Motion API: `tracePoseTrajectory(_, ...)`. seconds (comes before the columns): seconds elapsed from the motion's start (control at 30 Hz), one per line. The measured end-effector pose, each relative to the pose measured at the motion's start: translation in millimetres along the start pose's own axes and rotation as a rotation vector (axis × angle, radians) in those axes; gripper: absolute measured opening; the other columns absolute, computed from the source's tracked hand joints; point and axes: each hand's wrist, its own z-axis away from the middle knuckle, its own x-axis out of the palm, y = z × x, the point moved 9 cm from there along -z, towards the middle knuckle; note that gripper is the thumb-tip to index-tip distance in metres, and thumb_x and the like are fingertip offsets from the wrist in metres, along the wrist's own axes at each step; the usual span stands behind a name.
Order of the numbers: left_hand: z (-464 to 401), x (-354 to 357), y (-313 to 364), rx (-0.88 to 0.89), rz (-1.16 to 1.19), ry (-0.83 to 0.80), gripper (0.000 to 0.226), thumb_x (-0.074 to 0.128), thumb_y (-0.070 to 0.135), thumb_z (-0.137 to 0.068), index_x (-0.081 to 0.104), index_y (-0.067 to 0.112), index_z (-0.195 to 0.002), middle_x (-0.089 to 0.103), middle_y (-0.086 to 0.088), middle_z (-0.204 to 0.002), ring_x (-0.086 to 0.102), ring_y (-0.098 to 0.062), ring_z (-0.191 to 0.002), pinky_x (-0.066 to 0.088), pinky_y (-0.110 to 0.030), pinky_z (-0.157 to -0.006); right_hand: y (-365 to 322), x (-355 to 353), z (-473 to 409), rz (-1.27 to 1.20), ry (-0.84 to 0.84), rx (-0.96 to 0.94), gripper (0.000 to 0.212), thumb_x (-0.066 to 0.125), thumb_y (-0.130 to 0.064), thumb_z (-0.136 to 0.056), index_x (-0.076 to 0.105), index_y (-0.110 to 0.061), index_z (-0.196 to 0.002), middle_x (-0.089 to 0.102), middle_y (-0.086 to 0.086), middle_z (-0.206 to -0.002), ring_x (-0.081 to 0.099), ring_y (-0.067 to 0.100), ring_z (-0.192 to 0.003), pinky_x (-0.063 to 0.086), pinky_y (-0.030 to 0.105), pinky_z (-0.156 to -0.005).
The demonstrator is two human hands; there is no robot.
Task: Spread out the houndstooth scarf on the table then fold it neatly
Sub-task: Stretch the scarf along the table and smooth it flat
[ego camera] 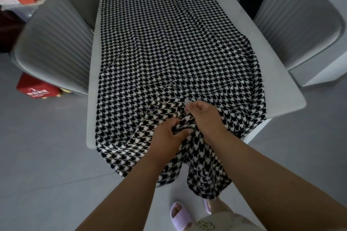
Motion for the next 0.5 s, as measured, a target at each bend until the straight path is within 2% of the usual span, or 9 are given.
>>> tracePoseTrajectory(0.03, -3, -2, 2, 0.013, 0.027, -0.003, 0.023, 0.07, 0.029, -0.086, 0.064, 0.007, -0.086, 0.062, -0.002, -0.068, 0.053, -0.013, -0.056, 0.044, -0.033, -0.055, -3, -3, -1, 0.053, 0.041, -0.008, 0.04, 0.051, -0.048, -0.092, 0.065, -0.013, -0.078, 0.067, 0.011, -0.084, 0.062, 0.026, -0.08, 0.049, 0.039, -0.074)
tracePoseTrajectory(0.1, -8, -10, 7, 0.041, 0.044, 0.016, 0.034, 0.066, 0.027, -0.09, 0.053, 0.005, -0.068, 0.048, 0.002, -0.055, 0.04, -0.009, -0.048, 0.035, -0.023, -0.048, -17, -23, 8, 0.137, 0.253, -0.117, 0.041, 0.042, -0.049, -0.095, 0.05, -0.019, -0.068, 0.052, -0.001, -0.065, 0.049, 0.014, -0.06, 0.039, 0.031, -0.059)
tracePoseTrajectory(0.13, -10, -16, 11, 0.057, 0.025, 0.033, 0.04, 0.064, 0.029, -0.091, 0.044, 0.009, -0.062, 0.04, 0.007, -0.051, 0.034, -0.007, -0.045, 0.029, -0.02, -0.045, -25, -31, 20, 0.102, 0.356, -0.199, 0.042, 0.04, -0.048, -0.097, 0.045, -0.018, -0.068, 0.044, -0.004, -0.061, 0.04, 0.011, -0.054, 0.035, 0.029, -0.056)
tracePoseTrajectory(0.17, -13, -21, 16, 0.071, 0.002, 0.043, 0.042, 0.062, 0.031, -0.092, 0.039, 0.014, -0.061, 0.034, 0.008, -0.05, 0.029, -0.006, -0.044, 0.026, -0.02, -0.043, -30, -34, 34, 0.005, 0.381, -0.274, 0.044, 0.039, -0.048, -0.096, 0.044, -0.014, -0.07, 0.04, -0.003, -0.06, 0.036, 0.011, -0.051, 0.033, 0.029, -0.054)
tracePoseTrajectory(0.23, -21, -27, 24, 0.073, -0.019, 0.032, 0.039, 0.059, 0.034, -0.093, 0.042, 0.015, -0.065, 0.034, 0.004, -0.053, 0.029, -0.009, -0.046, 0.026, -0.021, -0.042, -29, -15, 60, -0.202, 0.191, -0.356, 0.05, 0.036, -0.05, -0.092, 0.049, -0.005, -0.077, 0.042, 0.004, -0.057, 0.038, 0.014, -0.047, 0.035, 0.028, -0.046)
tracePoseTrajectory(0.3, -29, -31, 29, 0.062, 0.003, -0.007, 0.037, 0.056, 0.034, -0.095, 0.048, 0.008, -0.07, 0.039, -0.004, -0.059, 0.032, -0.013, -0.05, 0.03, -0.021, -0.044, -14, 20, 80, -0.249, -0.077, -0.284, 0.058, 0.033, -0.052, -0.09, 0.055, 0.001, -0.081, 0.051, 0.013, -0.056, 0.047, 0.019, -0.047, 0.041, 0.026, -0.043)
tracePoseTrajectory(0.37, -34, -34, 33, 0.048, 0.028, -0.047, 0.04, 0.055, 0.034, -0.096, 0.05, 0.002, -0.071, 0.039, -0.008, -0.062, 0.032, -0.016, -0.053, 0.031, -0.019, -0.045, 21, 35, 80, -0.216, -0.145, -0.13, 0.075, 0.032, -0.066, -0.082, 0.06, 0.003, -0.084, 0.061, 0.018, -0.065, 0.057, 0.024, -0.057, 0.051, 0.032, -0.054)
tracePoseTrajectory(0.43, -37, -36, 32, 0.034, 0.003, -0.074, 0.046, 0.055, 0.036, -0.095, 0.049, -0.005, -0.075, 0.041, -0.008, -0.064, 0.035, -0.017, -0.055, 0.033, -0.021, -0.05, 43, 26, 71, -0.095, -0.103, -0.055, 0.085, 0.028, -0.081, -0.073, 0.063, -0.005, -0.089, 0.068, 0.013, -0.08, 0.065, 0.025, -0.076, 0.056, 0.043, -0.078)
tracePoseTrajectory(0.5, -38, -39, 30, 0.024, -0.021, -0.078, 0.047, 0.055, 0.037, -0.095, 0.05, -0.006, -0.077, 0.039, -0.008, -0.064, 0.034, -0.016, -0.054, 0.032, -0.02, -0.049, 48, 18, 66, 0.043, -0.119, -0.074, 0.069, 0.022, -0.073, -0.085, 0.06, -0.02, -0.106, 0.067, 0.0, -0.095, 0.063, 0.019, -0.096, 0.048, 0.039, -0.096)
